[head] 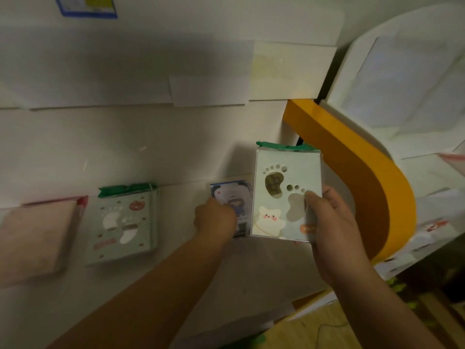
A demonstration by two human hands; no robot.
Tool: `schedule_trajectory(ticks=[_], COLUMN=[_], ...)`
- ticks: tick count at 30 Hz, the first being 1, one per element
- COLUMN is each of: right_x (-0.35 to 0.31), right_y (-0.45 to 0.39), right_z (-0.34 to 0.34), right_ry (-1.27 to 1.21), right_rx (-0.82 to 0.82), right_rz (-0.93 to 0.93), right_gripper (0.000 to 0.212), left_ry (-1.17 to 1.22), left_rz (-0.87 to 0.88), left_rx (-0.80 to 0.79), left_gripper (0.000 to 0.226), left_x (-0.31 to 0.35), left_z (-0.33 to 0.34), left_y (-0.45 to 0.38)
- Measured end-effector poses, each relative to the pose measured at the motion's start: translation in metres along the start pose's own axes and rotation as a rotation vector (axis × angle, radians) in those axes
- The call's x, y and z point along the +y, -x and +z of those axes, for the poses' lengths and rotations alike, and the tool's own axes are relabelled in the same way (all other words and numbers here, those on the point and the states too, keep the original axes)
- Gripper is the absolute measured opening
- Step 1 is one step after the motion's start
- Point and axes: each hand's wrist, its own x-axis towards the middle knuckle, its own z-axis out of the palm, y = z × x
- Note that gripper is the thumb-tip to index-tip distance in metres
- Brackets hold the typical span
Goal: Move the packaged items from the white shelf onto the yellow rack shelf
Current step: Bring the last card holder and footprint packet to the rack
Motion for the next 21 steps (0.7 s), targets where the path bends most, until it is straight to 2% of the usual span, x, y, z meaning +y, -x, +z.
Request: schedule_trajectory(ticks=[15, 18, 21], right_x=[-0.005, -0.004, -0.004], right_y=[0.001, 0.002, 0.003], right_z=[-0.004, -0.002, 0.004], right_ry=[-0.003, 0.006, 0.003], right_rx=[-0.025, -0.031, -0.057], right_rz=[0.027, 0.03, 0.028], right_gripper=[0.015, 0.014, 0.017], left_ry=[-0.062, 0.003, 0.019], left_rz=[-0.001, 0.069, 0.191], left_rx=[-0.049, -0.024, -0.001], left_gripper=[0.048, 0.036, 0.04], left_x=[0.0, -0.004, -0.009], left_z=[0.004, -0.003, -0.021], left_y=[0.01, 0.016, 0.027])
